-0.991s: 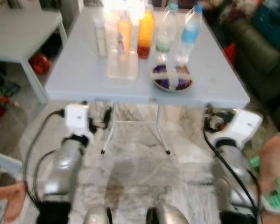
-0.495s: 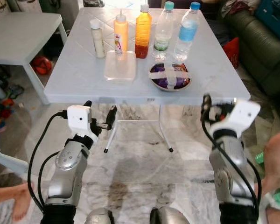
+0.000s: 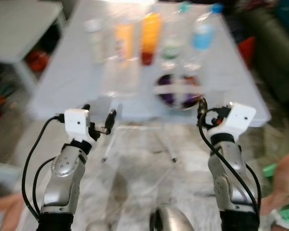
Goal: Restocking fridge
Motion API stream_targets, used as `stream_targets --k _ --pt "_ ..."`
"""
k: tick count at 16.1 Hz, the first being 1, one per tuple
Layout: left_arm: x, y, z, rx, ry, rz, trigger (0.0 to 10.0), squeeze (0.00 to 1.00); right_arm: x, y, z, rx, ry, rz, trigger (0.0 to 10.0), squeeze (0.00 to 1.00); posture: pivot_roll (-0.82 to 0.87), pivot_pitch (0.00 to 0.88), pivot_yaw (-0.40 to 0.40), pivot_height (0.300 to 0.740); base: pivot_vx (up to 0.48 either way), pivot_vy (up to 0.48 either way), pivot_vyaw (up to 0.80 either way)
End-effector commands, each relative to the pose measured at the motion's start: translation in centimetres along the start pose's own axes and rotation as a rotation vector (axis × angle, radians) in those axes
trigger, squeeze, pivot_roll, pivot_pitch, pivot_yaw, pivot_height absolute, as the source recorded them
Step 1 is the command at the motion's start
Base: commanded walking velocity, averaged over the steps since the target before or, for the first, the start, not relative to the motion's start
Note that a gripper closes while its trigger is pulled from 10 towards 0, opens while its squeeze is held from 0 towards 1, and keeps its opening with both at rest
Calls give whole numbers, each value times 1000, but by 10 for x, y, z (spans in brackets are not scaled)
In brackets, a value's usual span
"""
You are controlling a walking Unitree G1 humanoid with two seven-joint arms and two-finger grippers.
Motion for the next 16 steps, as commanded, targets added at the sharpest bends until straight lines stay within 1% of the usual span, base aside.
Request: stream_targets --k 1,4,8,9,10,11,13,16 --pt "2 -2 1 7 18 -20 10000 0 -8 3 -2 -10 -20 -15 10000 0 -43 122 -41 740 0 0 0" --pt "5 2 3 -4 22 -26 10000 0 -4 5 1 -16 -10 -9 10000 0 -37 121 -42 740 0 0 0" --pt "12 4 0 -11 62 -28 10000 0 2 1 0 2 15 13 10000 0 -29 126 -39 740 0 0 0" --pt "15 4 -1 -6 68 -26 10000 0 7 -5 0 43 17 72 10000 0 -24 133 -34 740 0 0 0" --pt "15 4 -2 -4 68 -23 10000 0 8 -8 1 63 10 108 10000 0 -24 133 -34 740 0 0 0" --pt "16 4 -2 -1 62 -19 10000 0 12 -18 4 134 -20 204 10000 0 -24 133 -34 740 0 0 0" --pt "16 6 -2 -3 58 -16 10000 0 16 -20 6 158 -32 251 10000 0 -2 138 -27 740 0 0 0" --pt "15 7 -2 -3 51 -11 10000 0 27 -27 3 225 -23 319 10000 0 1 139 -29 740 0 0 0"
Point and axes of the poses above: a point about 5 cm out from each wrist's last joint towards the gripper, its own z axis pointing out of the wrist towards the gripper, its own y axis along the axis of the wrist's last joint, x = y × z, the point moved 2 cm from there along z, pointing out of the wrist towards the gripper, and after that the axes turned 1 degree about -z, right-handed, at the moved point
